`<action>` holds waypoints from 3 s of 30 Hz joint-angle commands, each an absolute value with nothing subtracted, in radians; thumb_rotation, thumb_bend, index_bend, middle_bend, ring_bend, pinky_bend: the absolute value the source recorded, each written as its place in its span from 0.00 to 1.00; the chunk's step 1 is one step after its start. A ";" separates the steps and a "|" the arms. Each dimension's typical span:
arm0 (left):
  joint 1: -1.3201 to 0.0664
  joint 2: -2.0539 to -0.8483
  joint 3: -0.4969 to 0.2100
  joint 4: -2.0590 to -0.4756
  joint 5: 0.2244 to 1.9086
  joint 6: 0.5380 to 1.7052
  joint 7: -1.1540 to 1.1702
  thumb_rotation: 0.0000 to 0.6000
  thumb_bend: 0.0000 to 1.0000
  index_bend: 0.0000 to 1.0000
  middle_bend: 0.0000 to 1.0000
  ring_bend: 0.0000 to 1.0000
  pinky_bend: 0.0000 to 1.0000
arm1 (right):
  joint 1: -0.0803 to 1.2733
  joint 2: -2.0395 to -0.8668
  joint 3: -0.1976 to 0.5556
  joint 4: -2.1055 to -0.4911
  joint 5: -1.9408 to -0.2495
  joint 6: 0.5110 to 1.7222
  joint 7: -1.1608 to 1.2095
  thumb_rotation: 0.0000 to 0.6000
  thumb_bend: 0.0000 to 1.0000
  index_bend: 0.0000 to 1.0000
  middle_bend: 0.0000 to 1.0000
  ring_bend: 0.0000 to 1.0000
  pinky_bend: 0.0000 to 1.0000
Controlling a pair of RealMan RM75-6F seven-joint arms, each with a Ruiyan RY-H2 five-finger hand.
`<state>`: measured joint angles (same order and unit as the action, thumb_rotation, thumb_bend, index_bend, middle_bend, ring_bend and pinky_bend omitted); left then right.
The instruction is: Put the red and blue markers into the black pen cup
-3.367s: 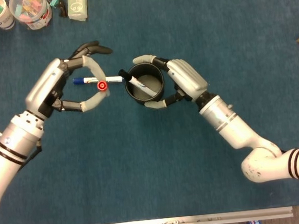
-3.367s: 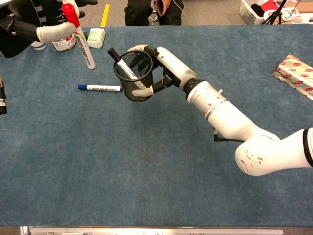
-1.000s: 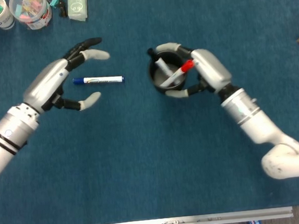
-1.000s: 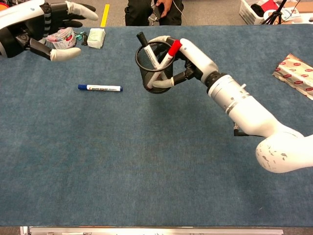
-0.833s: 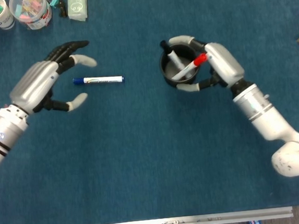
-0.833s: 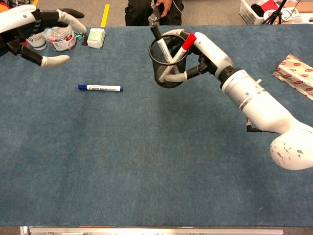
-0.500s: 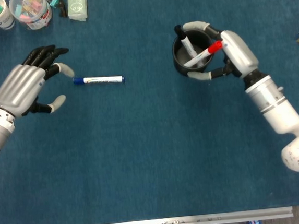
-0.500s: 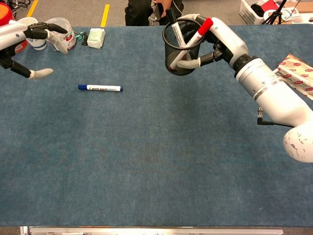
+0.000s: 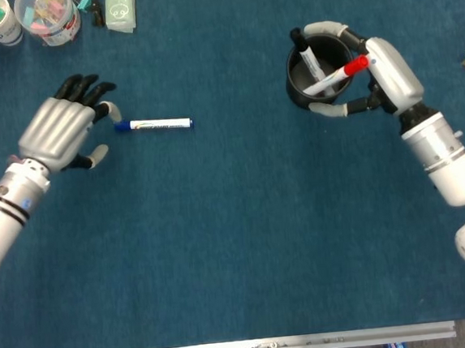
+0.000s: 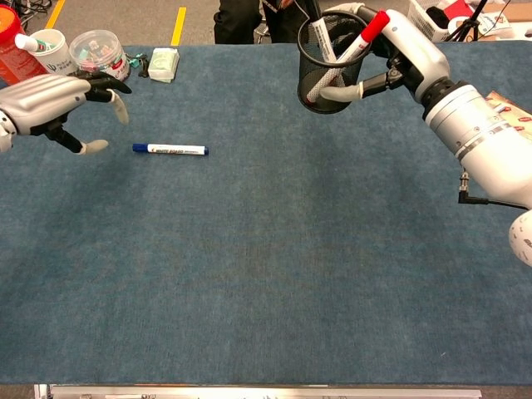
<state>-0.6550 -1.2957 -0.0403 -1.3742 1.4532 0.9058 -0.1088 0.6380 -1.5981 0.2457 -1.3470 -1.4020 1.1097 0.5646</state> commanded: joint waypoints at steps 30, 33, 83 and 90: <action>-0.734 -1.580 -0.118 -1.117 1.165 0.784 0.212 1.00 0.33 0.39 0.12 0.00 0.05 | 0.614 -1.578 0.222 -1.333 -1.420 1.129 0.625 1.00 0.51 0.48 0.44 0.34 0.37; -0.734 -1.590 -0.123 -1.112 1.144 0.783 0.227 1.00 0.33 0.40 0.12 0.00 0.05 | 0.613 -1.579 0.220 -1.330 -1.421 1.129 0.632 1.00 0.51 0.48 0.44 0.34 0.37; -0.739 -1.671 -0.122 -1.069 1.102 0.778 0.258 1.00 0.33 0.52 0.13 0.02 0.05 | 0.597 -1.573 0.217 -1.322 -1.420 1.139 0.666 1.00 0.51 0.48 0.44 0.34 0.37; -0.735 -1.674 -0.125 -1.064 1.118 0.786 0.233 1.00 0.33 0.57 0.15 0.03 0.05 | 0.595 -1.573 0.217 -1.322 -1.419 1.141 0.665 1.00 0.51 0.49 0.44 0.34 0.37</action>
<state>-0.7362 -1.6745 -0.1250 -1.0644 1.1152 0.7845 0.2354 0.5946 -1.5728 0.2173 -1.3218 -1.4191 1.1413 0.6654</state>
